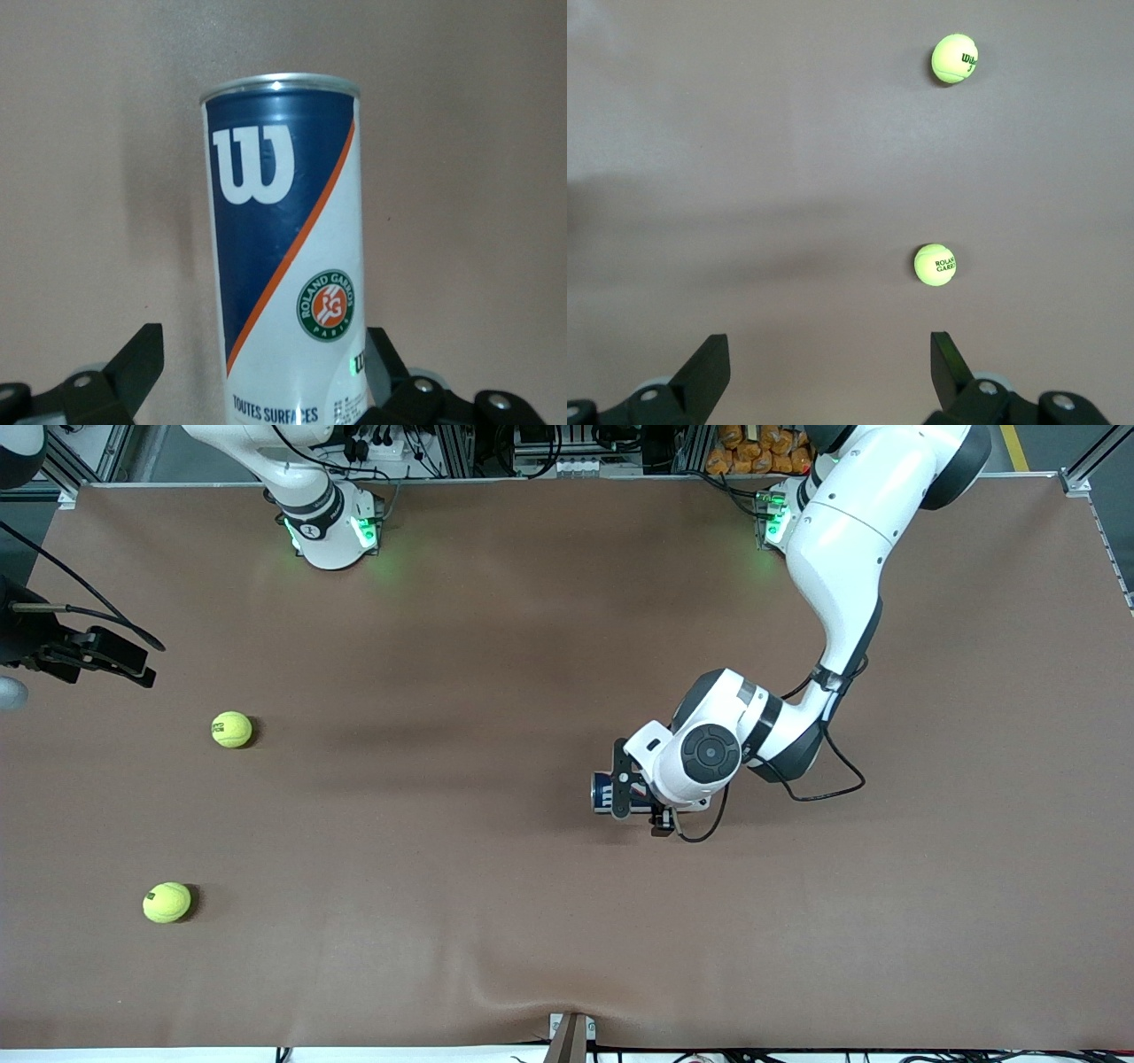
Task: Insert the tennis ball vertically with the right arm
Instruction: 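Grasp the can with the left gripper and tip it upright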
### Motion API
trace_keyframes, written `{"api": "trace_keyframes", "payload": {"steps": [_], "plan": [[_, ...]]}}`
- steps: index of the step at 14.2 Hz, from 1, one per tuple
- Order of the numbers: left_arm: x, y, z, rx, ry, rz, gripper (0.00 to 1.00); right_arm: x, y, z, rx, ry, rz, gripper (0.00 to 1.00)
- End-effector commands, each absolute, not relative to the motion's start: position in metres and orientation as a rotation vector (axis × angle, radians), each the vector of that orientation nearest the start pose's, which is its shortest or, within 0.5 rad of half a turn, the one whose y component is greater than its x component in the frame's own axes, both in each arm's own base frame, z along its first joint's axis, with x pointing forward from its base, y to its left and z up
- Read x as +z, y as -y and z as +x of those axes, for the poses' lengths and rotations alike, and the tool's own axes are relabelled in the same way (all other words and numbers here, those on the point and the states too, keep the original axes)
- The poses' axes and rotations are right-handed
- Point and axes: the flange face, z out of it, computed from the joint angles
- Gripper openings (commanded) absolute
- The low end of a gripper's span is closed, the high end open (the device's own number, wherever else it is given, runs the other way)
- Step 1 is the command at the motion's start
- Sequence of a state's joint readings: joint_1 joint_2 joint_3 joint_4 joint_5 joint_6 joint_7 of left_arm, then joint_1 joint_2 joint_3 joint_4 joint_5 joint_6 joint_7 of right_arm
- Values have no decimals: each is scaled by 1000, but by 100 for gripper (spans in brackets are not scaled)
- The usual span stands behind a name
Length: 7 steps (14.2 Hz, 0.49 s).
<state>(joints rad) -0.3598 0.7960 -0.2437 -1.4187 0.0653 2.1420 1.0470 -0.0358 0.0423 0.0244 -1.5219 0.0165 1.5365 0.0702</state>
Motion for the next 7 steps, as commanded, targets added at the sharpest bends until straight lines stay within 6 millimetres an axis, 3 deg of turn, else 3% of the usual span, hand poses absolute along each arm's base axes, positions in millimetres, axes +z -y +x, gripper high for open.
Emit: {"api": "trace_keyframes", "payload": {"steps": [1,7], "plan": [[225,388,615,16,-2370,-2224,100,626,7,562,44,-132,-3129,100],[208,385,612,31,-2371,-2223,100,626,7,562,44,-132,-3129,100]]}}
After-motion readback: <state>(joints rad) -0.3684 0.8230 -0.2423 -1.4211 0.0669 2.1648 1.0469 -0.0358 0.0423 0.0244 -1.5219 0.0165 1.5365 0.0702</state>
